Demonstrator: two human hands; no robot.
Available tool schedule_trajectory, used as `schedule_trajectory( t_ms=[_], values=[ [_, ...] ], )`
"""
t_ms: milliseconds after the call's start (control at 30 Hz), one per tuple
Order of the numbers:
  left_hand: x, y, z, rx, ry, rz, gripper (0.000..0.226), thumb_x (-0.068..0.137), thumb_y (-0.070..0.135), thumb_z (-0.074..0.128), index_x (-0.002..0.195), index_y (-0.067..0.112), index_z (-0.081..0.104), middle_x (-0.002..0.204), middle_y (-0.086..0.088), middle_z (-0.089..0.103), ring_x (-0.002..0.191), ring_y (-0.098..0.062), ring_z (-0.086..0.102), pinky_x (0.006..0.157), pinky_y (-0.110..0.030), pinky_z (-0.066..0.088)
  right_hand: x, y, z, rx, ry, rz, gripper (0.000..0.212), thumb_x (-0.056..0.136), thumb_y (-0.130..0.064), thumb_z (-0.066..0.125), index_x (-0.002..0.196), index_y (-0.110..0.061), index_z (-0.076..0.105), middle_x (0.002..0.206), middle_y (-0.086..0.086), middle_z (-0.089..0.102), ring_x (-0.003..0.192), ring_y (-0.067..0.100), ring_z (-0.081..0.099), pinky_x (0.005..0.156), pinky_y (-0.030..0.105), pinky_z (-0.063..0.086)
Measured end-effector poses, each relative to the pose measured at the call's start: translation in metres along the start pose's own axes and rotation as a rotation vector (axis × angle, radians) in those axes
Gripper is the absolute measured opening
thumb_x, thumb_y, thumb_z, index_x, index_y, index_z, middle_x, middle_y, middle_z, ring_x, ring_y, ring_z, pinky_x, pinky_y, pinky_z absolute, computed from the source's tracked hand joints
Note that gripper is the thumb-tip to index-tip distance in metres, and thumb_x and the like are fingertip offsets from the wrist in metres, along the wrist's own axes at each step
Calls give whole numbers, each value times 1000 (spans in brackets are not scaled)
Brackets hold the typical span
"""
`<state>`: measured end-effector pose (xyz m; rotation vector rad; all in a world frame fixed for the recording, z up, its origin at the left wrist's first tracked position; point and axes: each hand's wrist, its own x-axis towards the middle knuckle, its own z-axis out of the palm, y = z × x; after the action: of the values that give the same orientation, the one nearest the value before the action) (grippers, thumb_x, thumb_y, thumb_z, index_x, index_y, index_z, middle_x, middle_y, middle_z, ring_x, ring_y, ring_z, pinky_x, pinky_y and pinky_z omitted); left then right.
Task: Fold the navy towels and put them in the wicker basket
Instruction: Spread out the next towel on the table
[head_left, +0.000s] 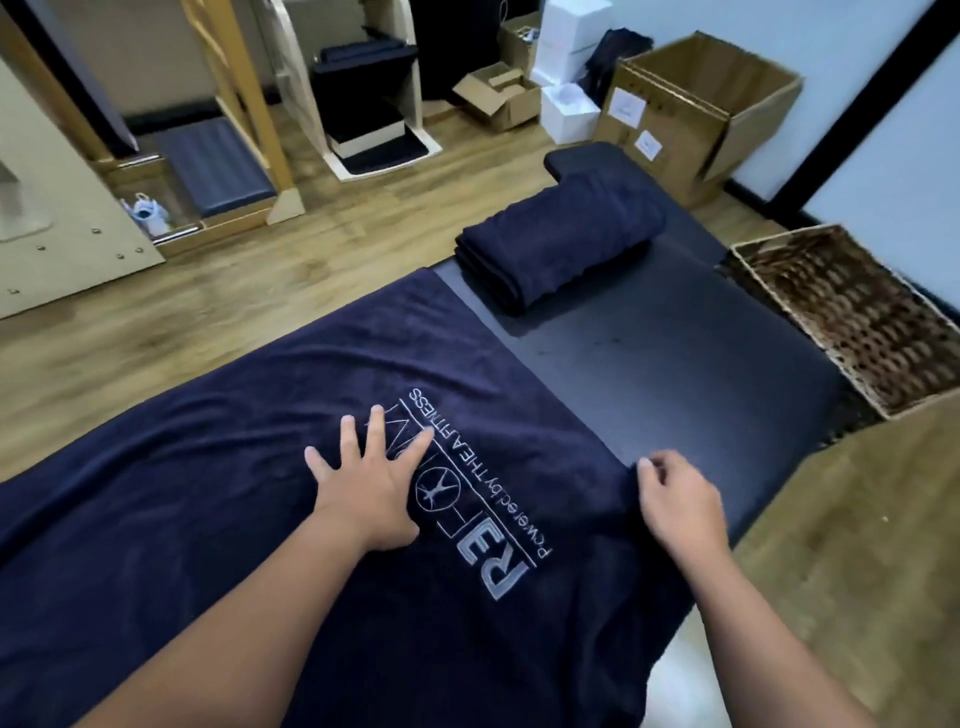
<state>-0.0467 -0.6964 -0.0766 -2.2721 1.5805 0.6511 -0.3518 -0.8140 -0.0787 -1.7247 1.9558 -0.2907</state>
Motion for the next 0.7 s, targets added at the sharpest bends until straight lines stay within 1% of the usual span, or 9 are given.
schedule_trajectory(
  t_ms=[67,167,267,400,467,500,567,633,700],
  values=[
    [-5,17,2,11,-1,69,107,81,54,67,156,47,-9,165,-10,-27,150,-42,-22,113,-76,8,-12,12,-3,-63,-81,38,28,89,-30,47,102,-21,71,113,9,71,107,36,60,90,42,49],
    [-10,42,11,-19,-60,139,112,75,79,61,157,44,-7,166,-10,-24,151,-41,-21,115,-72,11,-36,30,-5,-150,-153,63,48,72,-25,45,114,-32,66,114,-1,71,112,35,57,92,44,49],
    [-12,52,20,63,-102,137,127,68,87,61,155,43,-20,162,-13,-33,148,-46,-26,114,-73,9,-49,44,-1,-236,-168,31,39,83,-25,54,121,-30,58,110,-1,70,109,35,59,88,41,50],
    [-20,57,26,138,-5,108,116,76,87,51,155,40,-19,164,-15,-25,151,-44,-16,113,-72,11,-44,67,-15,-303,144,114,21,95,-30,57,112,-21,65,110,10,63,106,36,56,87,43,45],
    [-30,64,31,182,106,136,104,81,80,53,159,31,5,165,-20,2,151,-42,10,111,-64,25,-45,74,-27,-304,265,173,20,96,-30,57,111,-21,66,113,12,58,107,38,51,89,45,40],
    [-35,68,34,181,189,176,93,81,74,60,153,24,27,155,-20,25,141,-39,30,104,-59,36,-48,76,-30,-305,219,187,21,95,-28,57,114,-22,65,116,12,57,109,37,50,89,45,41],
    [-46,73,43,167,297,284,68,69,62,80,114,15,59,115,-12,54,103,-33,56,76,-49,51,-57,79,-28,-267,25,179,30,91,-21,56,122,-20,58,117,13,56,107,36,54,85,41,44],
    [-57,75,52,136,364,354,57,58,55,88,88,15,60,90,-7,55,80,-30,58,60,-42,48,-72,82,-20,-109,-89,183,40,90,-13,56,130,-18,49,113,12,60,99,33,58,76,36,44],
    [-71,78,58,122,331,386,57,58,57,86,88,17,59,89,-5,55,78,-29,59,59,-42,48,-85,87,-9,64,-49,221,43,92,-10,54,133,-20,46,104,5,63,89,25,59,68,33,43]
  ],
)
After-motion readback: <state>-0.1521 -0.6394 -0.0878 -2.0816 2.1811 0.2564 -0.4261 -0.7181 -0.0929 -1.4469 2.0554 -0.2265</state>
